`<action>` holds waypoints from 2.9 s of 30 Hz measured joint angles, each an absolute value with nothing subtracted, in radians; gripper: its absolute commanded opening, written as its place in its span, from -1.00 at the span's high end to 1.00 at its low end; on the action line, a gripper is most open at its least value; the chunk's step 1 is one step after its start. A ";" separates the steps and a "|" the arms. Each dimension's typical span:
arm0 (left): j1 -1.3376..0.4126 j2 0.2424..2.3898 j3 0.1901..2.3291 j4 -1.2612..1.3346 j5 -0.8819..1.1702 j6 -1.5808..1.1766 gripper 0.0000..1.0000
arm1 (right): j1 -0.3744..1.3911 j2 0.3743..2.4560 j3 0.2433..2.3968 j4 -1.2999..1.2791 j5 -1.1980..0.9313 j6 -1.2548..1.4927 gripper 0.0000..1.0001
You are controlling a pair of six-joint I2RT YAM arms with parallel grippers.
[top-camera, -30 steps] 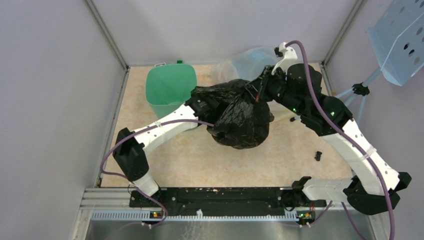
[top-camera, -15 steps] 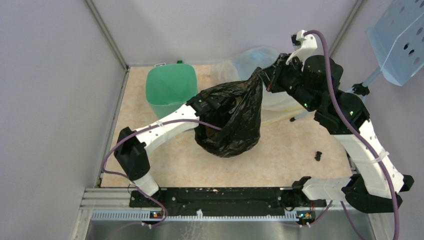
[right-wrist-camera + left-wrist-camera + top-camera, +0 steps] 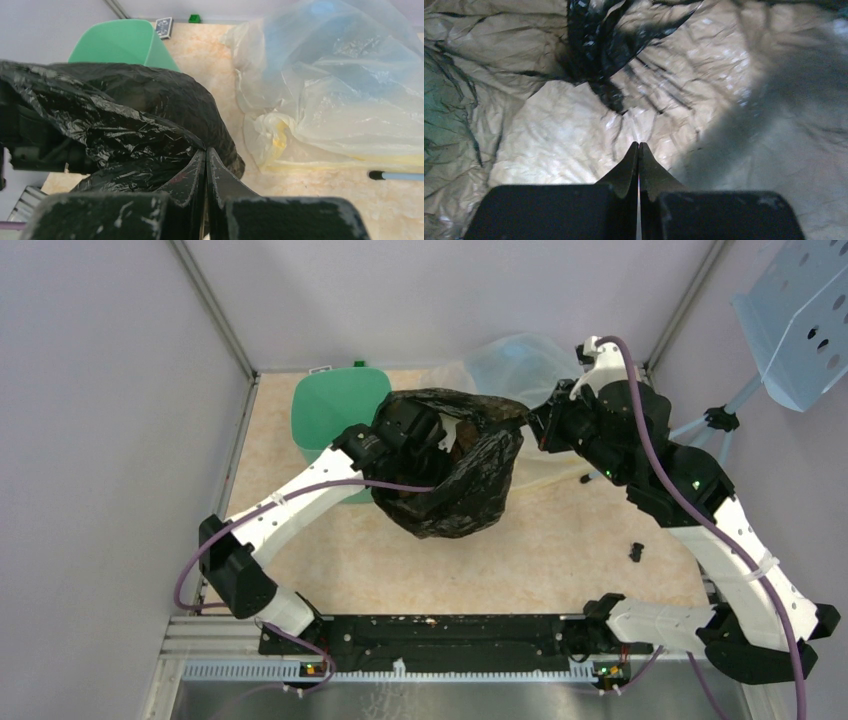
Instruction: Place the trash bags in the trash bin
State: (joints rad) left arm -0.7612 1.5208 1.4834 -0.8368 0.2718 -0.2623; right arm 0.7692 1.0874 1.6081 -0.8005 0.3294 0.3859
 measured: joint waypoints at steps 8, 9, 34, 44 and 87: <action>-0.631 1.439 1.410 -0.761 0.530 -0.286 0.88 | 0.769 1.040 1.521 -0.809 0.366 0.386 1.00; -0.627 1.428 1.400 -0.740 0.569 -0.290 0.84 | 0.769 1.036 1.515 -0.810 0.373 0.386 1.00; -0.795 1.361 1.241 -0.874 0.667 -0.165 -0.06 | 0.769 1.112 1.617 -0.747 0.387 0.363 1.00; -0.931 1.365 1.357 -1.010 0.467 -0.138 -0.31 | 0.722 1.145 1.633 -0.811 0.426 0.363 1.00; -1.293 0.919 1.020 -0.500 -0.132 -0.352 -0.93 | 0.709 1.086 1.518 -0.785 0.280 0.423 1.00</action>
State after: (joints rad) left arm -1.2934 0.9192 1.0199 -0.5003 -0.1322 -0.3519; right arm 0.7086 1.0859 1.5177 -0.7845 0.2802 0.4232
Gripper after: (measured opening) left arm 0.987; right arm 0.003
